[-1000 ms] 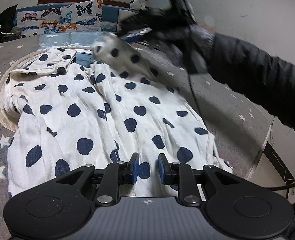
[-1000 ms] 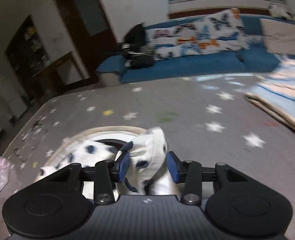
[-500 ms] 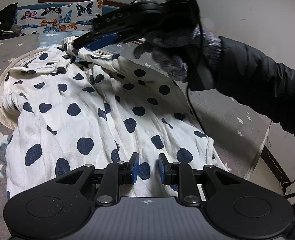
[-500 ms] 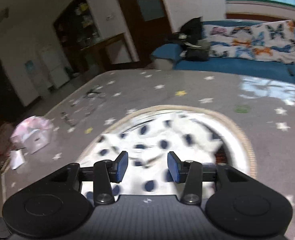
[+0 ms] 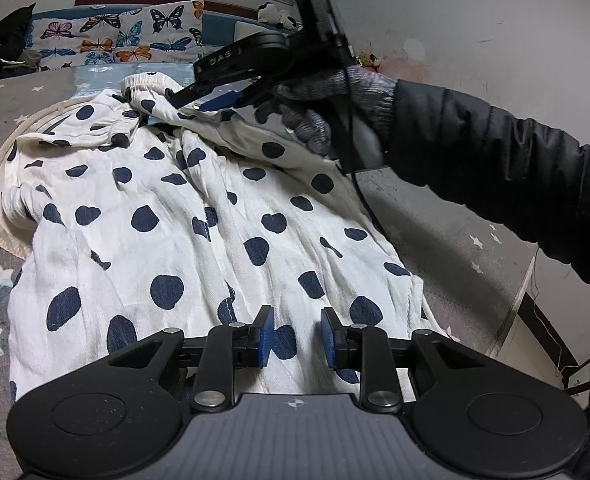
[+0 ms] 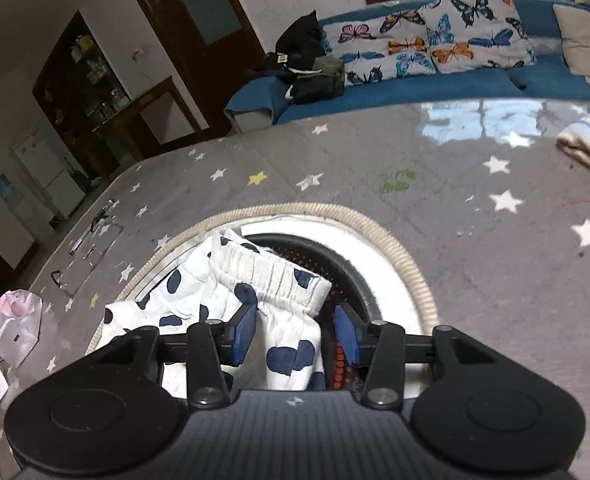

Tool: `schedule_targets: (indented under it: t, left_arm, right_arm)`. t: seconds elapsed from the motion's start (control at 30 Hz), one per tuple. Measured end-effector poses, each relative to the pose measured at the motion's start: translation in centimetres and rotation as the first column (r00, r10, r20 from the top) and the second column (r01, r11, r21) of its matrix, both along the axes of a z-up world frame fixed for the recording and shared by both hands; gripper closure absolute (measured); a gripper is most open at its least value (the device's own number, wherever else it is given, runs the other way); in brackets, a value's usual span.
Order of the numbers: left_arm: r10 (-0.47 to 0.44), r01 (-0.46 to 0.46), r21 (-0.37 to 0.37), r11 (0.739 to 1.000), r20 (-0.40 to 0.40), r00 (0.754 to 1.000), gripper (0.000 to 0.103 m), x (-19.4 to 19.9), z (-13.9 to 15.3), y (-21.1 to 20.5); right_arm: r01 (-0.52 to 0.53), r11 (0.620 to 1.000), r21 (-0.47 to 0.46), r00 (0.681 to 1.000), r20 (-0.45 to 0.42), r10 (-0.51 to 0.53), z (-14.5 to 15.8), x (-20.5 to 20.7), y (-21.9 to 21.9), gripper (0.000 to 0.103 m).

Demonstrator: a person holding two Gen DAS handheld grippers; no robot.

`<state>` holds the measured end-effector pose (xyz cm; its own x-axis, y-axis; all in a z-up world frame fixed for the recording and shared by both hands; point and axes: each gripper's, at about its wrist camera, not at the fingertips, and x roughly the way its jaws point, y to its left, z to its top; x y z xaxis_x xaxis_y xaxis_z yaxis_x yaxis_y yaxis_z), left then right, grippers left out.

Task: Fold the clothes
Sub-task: 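Lay the lifted edge over the garment with the right gripper and release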

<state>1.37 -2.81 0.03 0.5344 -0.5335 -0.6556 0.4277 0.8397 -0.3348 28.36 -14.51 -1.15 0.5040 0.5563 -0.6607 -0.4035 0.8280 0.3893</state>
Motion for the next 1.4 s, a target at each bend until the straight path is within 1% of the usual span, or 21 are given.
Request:
schedule_targets:
  t: [0.03, 0.1, 0.17, 0.27, 0.33, 0.4, 0.47, 0.57, 0.63, 0.7, 0.8, 0.87, 0.97, 1.03, 1.1, 1.13, 1.17, 1.23, 1.27, 1.33, 1.4]
  left_arm:
    - [-0.001, 0.001, -0.001, 1.0, 0.0, 1.0, 0.075, 0.0, 0.0, 0.0]
    - [-0.002, 0.002, -0.002, 1.0, 0.0, 1.0, 0.075, 0.0, 0.0, 0.0]
    - [-0.002, 0.002, -0.002, 1.0, -0.001, 1.0, 0.075, 0.1, 0.0, 0.0]
    - [-0.001, 0.001, 0.0, 1.0, 0.0, 1.0, 0.075, 0.1, -0.1, 0.0]
    - [-0.002, 0.002, 0.003, 1.0, 0.001, 1.0, 0.075, 0.1, -0.1, 0.0]
    - [-0.003, 0.003, 0.004, 1.0, 0.002, 1.0, 0.075, 0.1, -0.1, 0.0]
    - [-0.004, 0.004, 0.006, 1.0, 0.003, 1.0, 0.074, 0.1, -0.1, 0.0]
    - [-0.006, 0.006, 0.009, 1.0, 0.004, 1.0, 0.072, 0.1, -0.1, -0.1]
    - [-0.008, 0.008, 0.012, 1.0, 0.005, 1.0, 0.072, 0.1, -0.1, -0.2]
    - [-0.009, 0.009, 0.014, 1.0, 0.006, 1.0, 0.071, 0.1, -0.1, -0.2]
    - [-0.011, 0.011, 0.017, 1.0, 0.008, 1.0, 0.068, 0.1, -0.1, -0.3]
    - [-0.012, 0.012, 0.02, 1.0, 0.009, 1.0, 0.068, 0.1, -0.1, -0.3]
    - [-0.017, 0.016, 0.024, 1.0, 0.019, 1.0, 0.068, 0.0, 0.3, -0.5]
    - [-0.02, 0.02, 0.027, 0.999, 0.027, 0.999, 0.068, 0.0, 0.5, -0.6]
    - [-0.024, 0.023, 0.03, 0.999, 0.035, 0.999, 0.068, 0.0, 0.8, -0.7]
    - [-0.028, 0.027, 0.027, 0.999, 0.04, 0.999, 0.069, 0.0, 0.9, -0.8]
    - [-0.034, 0.033, 0.021, 0.999, 0.047, 0.998, 0.07, 0.1, 1.0, -1.0]
    - [-0.047, 0.047, 0.01, 0.999, 0.058, 0.997, 0.07, 0.1, 1.3, -1.4]
    - [-0.057, 0.057, 0.004, 0.998, 0.061, 0.997, 0.07, 0.2, 1.3, -1.7]
    - [-0.075, 0.075, 0.002, 0.997, 0.063, 0.995, 0.07, 0.4, 1.2, -2.5]
    - [-0.092, 0.092, 0.003, 0.996, 0.065, 0.994, 0.074, 0.6, 1.0, -3.3]
  right_arm:
    - [0.0, 1.0, 0.006, 1.0, -0.003, 0.0, -0.2, 0.1, 0.1, 0.061]
    - [0.0, 1.0, 0.011, 1.0, -0.002, 0.0, -0.2, 0.1, 0.1, 0.075]
    - [0.009, 1.0, 0.002, 1.0, 0.006, -0.009, 0.1, 0.0, 0.2, 0.091]
    - [0.037, 0.999, -0.029, 0.998, 0.053, -0.036, 1.0, -0.4, -0.2, 0.096]
    - [0.054, 0.997, -0.049, 0.994, 0.094, -0.049, 1.8, -0.7, -0.7, 0.097]
    - [0.098, 0.99, -0.096, 0.986, 0.142, -0.084, 2.7, -0.9, -1.4, 0.098]
    - [0.157, 0.976, -0.152, 0.974, 0.187, -0.127, 3.5, -0.9, -2.3, 0.098]
    - [0.243, 0.942, -0.232, 0.949, 0.257, -0.182, 4.3, -0.9, -4.0, 0.098]
    - [0.291, 0.914, -0.284, 0.935, 0.288, -0.208, 4.3, -0.8, -5.2, 0.098]
    - [0.335, 0.882, -0.332, 0.925, 0.295, -0.24, 3.7, -0.5, -6.2, 0.098]
    - [0.383, 0.837, -0.391, 0.915, 0.283, -0.286, 1.9, 0.2, -7.6, 0.098]
    - [0.389, 0.827, -0.406, 0.917, 0.257, -0.305, 1.1, 0.6, -8.4, 0.094]
    - [0.418, 0.831, -0.366, 0.903, 0.267, -0.337, 1.2, 0.0, -9.2, 0.093]
    - [0.413, 0.845, -0.34, 0.901, 0.289, -0.324, 1.8, -0.7, -9.3, 0.09]
    - [0.366, 0.87, -0.33, 0.917, 0.285, -0.278, 2.3, -1.1, -9.0, 0.089]
    - [0.339, 0.882, -0.329, 0.927, 0.277, -0.253, 2.5, -1.3, -8.7, 0.086]
    - [0.312, 0.892, -0.327, 0.937, 0.261, -0.232, 2.5, -1.3, -8.6, 0.081]
    - [0.244, 0.909, -0.337, 0.961, 0.212, -0.179, 2.2, -1.4, -7.9, 0.074]
    - [0.212, 0.916, -0.342, 0.97, 0.188, -0.154, 2.1, -1.5, -7.5, 0.074]
    - [0.187, 0.911, -0.367, 0.976, 0.175, -0.13, 1.7, -1.8, -7.0, 0.074]
    - [0.167, 0.911, -0.376, 0.98, 0.167, -0.11, 1.6, -2.3, -6.7, 0.074]
